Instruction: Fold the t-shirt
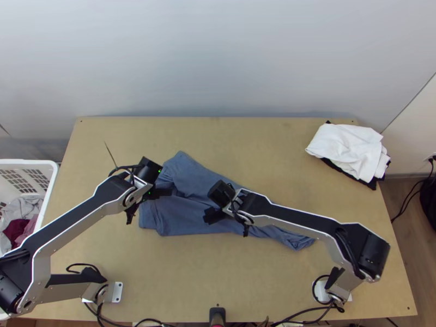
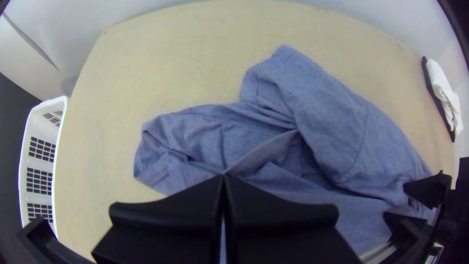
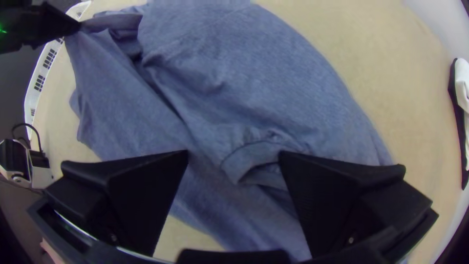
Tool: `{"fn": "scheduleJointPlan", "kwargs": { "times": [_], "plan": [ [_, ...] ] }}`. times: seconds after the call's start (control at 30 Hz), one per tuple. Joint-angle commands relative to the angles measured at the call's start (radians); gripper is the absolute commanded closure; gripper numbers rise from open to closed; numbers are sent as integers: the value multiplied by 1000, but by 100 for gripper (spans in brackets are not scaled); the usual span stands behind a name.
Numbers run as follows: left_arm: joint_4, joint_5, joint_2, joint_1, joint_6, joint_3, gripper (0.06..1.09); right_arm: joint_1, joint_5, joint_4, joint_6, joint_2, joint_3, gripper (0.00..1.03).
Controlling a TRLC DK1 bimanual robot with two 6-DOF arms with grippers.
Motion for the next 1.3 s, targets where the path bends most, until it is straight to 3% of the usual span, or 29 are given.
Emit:
{"fn": "scheduleJointPlan", "kwargs": {
  "times": [0.0,0.1,0.33,0.67,0.8,0.97,1.27],
  "plan": [
    [-5,0,-13,-2,-2,-20,105,-15,1,28,0,33,33,27],
    [-3,0,-18,-2,-2,-33,105,-36,1,28,0,19,33,33],
    [-3,0,-19,-3,-4,-40,105,-70,22,29,-8,8,31,73],
    [-5,0,-39,-3,-1,-70,105,-98,24,29,-5,-23,7,73],
    [-5,0,-41,0,-2,-77,105,-118,24,52,-8,-35,2,98],
    [-8,-4,-65,30,-1,-59,105,-145,24,60,-10,-49,14,100],
    [-88,-6,-145,198,50,101,105,-401,24,78,-48,-102,114,100]
  ]
}}
